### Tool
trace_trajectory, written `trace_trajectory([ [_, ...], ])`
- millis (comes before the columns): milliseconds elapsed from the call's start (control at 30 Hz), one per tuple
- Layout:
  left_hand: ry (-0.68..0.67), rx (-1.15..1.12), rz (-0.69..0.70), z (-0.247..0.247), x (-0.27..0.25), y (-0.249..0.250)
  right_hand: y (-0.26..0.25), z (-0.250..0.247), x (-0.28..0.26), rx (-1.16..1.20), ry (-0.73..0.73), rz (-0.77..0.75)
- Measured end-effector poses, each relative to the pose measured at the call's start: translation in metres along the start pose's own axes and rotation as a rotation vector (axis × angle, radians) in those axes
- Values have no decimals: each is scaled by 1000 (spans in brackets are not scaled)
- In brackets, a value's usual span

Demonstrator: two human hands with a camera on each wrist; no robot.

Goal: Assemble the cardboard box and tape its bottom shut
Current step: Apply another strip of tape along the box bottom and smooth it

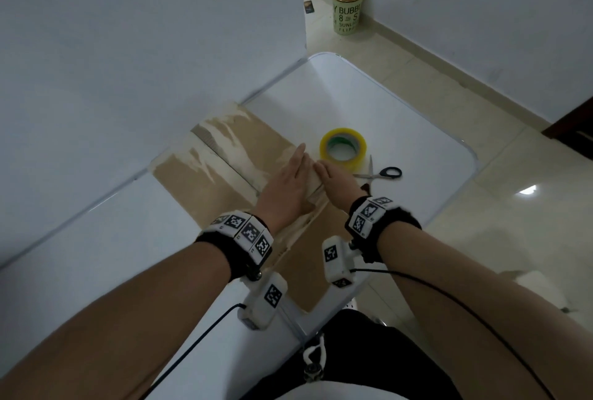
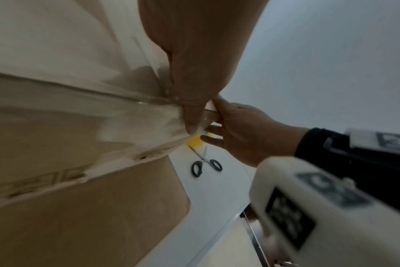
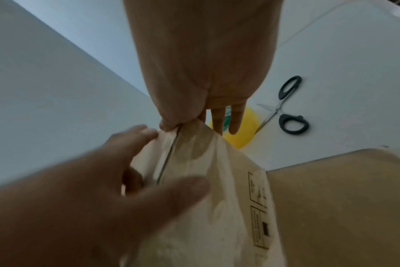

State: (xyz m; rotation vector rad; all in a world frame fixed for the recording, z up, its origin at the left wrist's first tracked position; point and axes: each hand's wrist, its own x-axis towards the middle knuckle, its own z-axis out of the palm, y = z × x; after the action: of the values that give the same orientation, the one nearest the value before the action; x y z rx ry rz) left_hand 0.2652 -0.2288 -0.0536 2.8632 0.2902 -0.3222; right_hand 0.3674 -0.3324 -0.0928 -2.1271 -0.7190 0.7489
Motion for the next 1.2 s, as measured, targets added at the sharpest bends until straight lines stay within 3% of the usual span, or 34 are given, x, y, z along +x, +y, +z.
trace_trajectory([
  [200, -10, 6, -113, 7, -49, -23, -4, 0, -4, -58, 25, 8],
  [300, -71, -63, -162, 14, -69, -37, -8, 3, -10, -51, 29, -8],
  [433, -188, 3, -120, 11, -93, -56, -17, 9, -18, -67, -26, -14],
  [600, -402, 36, -54, -5, -127, -89, -32, 22, -29, -110, -214, 70],
  [733, -547, -162, -91, -35, -139, -99, -51, 15, -40, 10, -533, 233],
  [800, -410, -261, -187, -45, -131, -98, -59, 16, -47, -9, -759, 304],
  [867, -167, -250, -370, -43, -116, -95, -65, 25, -52, -60, -889, 367],
  [933, -74, -228, -522, -38, -102, -87, -68, 34, -52, -128, -808, 351],
  [1033, -214, -224, -648, -24, -91, -64, -63, 33, -43, -206, -508, 244],
  [1200, -280, -221, -633, -14, -93, -47, -54, 18, -27, -293, -199, 131],
])
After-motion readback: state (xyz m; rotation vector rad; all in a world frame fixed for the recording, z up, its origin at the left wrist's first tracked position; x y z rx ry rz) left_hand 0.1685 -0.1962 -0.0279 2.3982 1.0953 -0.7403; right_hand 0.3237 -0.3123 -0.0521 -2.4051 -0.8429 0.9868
